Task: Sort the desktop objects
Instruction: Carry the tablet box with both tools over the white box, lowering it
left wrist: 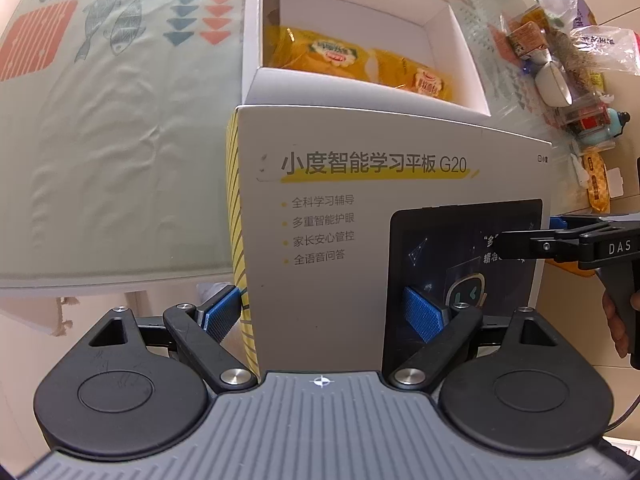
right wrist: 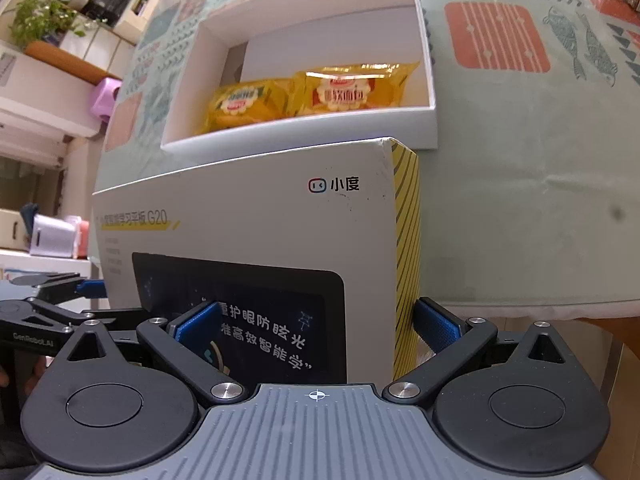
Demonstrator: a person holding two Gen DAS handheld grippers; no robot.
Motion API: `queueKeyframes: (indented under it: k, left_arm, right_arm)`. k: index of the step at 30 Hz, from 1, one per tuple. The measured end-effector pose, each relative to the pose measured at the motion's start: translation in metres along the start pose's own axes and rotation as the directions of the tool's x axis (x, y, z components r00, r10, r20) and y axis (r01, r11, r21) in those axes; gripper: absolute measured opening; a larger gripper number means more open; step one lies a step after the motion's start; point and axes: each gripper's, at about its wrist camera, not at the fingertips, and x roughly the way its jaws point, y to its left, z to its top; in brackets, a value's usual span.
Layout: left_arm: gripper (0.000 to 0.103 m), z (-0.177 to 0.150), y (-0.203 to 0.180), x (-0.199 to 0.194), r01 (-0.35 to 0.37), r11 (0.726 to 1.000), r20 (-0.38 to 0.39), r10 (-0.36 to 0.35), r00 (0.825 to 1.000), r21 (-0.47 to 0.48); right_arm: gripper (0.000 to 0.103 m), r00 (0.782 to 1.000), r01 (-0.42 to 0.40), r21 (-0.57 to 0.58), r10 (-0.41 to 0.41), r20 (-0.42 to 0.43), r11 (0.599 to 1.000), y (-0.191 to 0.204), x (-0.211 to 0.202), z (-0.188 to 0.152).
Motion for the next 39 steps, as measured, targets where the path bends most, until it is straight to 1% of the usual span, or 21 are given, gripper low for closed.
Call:
queueKeyframes:
  k: [10,19,27,33,39]
  left_arm:
    - [0.103,0.0,0.003,0.004,-0.004,1.0,-0.019,0.004,1.0,0.003]
    - [0.103,0.018,-0.006,-0.006,-0.001,1.0,0.018,0.0,1.0,0.031]
    - [0.103,0.047,-0.015,-0.021,-0.004,0.999,0.064,0.001,0.998,0.05]
    - [0.103,0.079,-0.019,-0.031,-0.011,0.998,0.109,0.004,0.994,0.059]
    - [0.103,0.111,-0.021,-0.031,-0.016,0.999,0.13,0.009,0.992,0.051]
  right_arm:
    - [0.103,1.0,-0.001,0.008,0.001,-0.017,1.0,-0.001,0.005,-0.003]
    - [0.103,1.0,0.002,0.004,-0.002,0.03,1.0,-0.002,-0.01,0.009]
    - [0.103,0.997,0.0,-0.012,0.001,0.08,1.0,0.0,-0.028,0.035]
    - [0.103,0.994,-0.006,-0.031,0.009,0.105,1.0,0.0,-0.038,0.064]
    - [0.103,0.993,-0.004,-0.04,0.008,0.118,0.999,-0.001,-0.038,0.097]
